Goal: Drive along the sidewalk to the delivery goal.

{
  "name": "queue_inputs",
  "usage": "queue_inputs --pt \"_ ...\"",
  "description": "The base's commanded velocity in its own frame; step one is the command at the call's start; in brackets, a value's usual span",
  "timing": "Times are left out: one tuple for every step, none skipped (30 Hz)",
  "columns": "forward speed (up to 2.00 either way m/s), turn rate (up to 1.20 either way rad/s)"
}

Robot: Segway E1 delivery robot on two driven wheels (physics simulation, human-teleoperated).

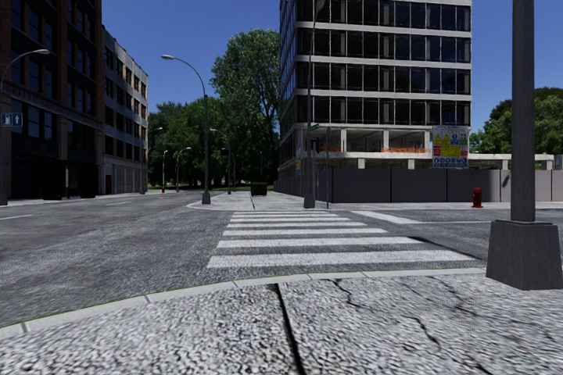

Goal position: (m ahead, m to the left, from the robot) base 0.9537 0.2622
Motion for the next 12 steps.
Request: queue_inputs --pt "0.00 0.00" --pt "0.00 0.00" --pt "0.00 0.00" --pt "0.00 0.00" --pt "0.00 0.00" --pt "0.00 0.00" --pt "0.00 0.00" --pt "0.00 0.00" --pt "0.00 0.00" --pt "0.00 0.00" --pt "0.00 0.00" --pt "0.00 0.00"
